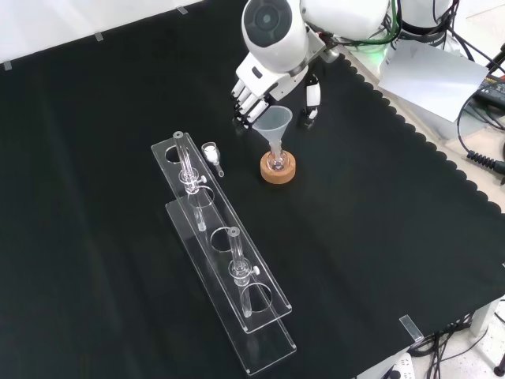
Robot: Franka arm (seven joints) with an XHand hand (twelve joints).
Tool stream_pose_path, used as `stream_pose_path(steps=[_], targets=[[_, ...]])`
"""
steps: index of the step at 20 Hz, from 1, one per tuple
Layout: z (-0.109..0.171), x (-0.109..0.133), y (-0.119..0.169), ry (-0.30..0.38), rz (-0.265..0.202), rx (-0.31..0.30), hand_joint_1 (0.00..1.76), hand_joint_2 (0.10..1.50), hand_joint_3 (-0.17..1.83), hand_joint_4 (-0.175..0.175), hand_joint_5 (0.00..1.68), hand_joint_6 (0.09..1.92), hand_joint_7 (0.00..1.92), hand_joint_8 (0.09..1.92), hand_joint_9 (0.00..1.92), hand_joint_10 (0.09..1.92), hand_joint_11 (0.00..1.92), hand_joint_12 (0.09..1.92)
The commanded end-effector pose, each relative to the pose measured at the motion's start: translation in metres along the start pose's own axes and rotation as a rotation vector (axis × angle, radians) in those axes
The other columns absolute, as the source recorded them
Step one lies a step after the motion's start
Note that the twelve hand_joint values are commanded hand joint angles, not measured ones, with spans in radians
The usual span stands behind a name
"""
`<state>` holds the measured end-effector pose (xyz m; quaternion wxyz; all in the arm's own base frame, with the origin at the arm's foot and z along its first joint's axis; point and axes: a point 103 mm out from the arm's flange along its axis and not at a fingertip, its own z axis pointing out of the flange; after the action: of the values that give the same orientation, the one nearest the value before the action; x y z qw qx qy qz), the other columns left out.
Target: Place the funnel on the round-bottom flask.
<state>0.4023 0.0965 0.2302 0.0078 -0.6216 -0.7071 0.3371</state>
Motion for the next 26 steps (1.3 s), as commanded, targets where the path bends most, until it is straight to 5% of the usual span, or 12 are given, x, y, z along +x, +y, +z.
stream_pose_path(steps=[1,15,26], targets=[[-0.006,-0.010,-0.008,0.024,0.004,-0.076,0.43,0.63,0.44,-0.031,0.23,0.09,0.18,0.68,0.47,0.62,0.48,1.32],[-0.015,-0.053,-0.027,0.142,0.040,-0.175,0.45,0.67,0.41,-0.037,0.26,0.09,0.27,0.70,0.48,0.65,0.42,1.35],[0.003,-0.093,-0.029,0.215,0.075,-0.197,0.50,0.70,0.41,-0.042,0.30,0.09,0.34,0.69,0.53,0.63,0.45,1.34]])
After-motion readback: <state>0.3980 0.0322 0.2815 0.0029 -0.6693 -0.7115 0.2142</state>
